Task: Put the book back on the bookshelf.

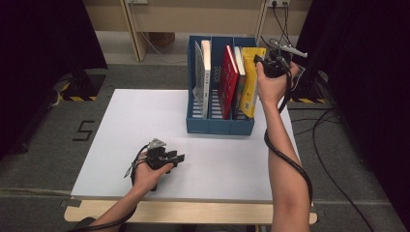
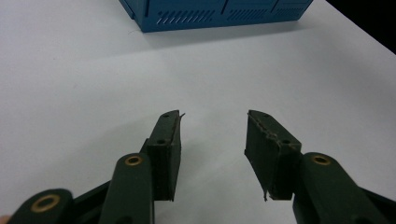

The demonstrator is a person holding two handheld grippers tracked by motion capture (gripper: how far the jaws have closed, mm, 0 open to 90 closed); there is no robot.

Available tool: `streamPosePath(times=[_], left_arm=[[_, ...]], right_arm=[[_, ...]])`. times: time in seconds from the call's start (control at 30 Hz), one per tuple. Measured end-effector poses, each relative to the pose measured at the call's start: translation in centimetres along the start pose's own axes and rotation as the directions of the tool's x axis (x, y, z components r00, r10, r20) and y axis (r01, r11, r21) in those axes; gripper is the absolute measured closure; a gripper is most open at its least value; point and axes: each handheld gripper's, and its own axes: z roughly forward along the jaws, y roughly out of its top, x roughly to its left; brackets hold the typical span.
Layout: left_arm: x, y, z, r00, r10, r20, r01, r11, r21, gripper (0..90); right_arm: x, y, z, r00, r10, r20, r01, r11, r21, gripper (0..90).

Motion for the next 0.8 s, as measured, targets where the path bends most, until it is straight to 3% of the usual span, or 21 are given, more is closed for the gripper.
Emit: streamPosePath(times=[0.13, 0.47, 0.8], left_arm=[[0.02, 0.03, -0.04, 1.0, 0.0, 0.002, 0.0, 1.0, -0.008, 54.9], [-0.04, 0.0, 0.03, 1.0, 0.003, 0.003, -0.003, 1.0, -0.005, 55.1], [0.02, 0.03, 0.03, 1.0, 0.003, 0.004, -0.003, 1.0, -0.002, 55.1]], right_arm=[[0.22, 0.13, -0.02, 0.9999, -0.008, 0.007, 0.008, 1.0, 0.012, 76.7], [0.64, 0.68, -0.74, 0.9998, -0.018, -0.012, 0.018, 1.0, -0.024, 76.7], [0.78, 0.27, -0.06, 0.9997, -0.016, -0.021, 0.015, 0.999, -0.03, 76.8]])
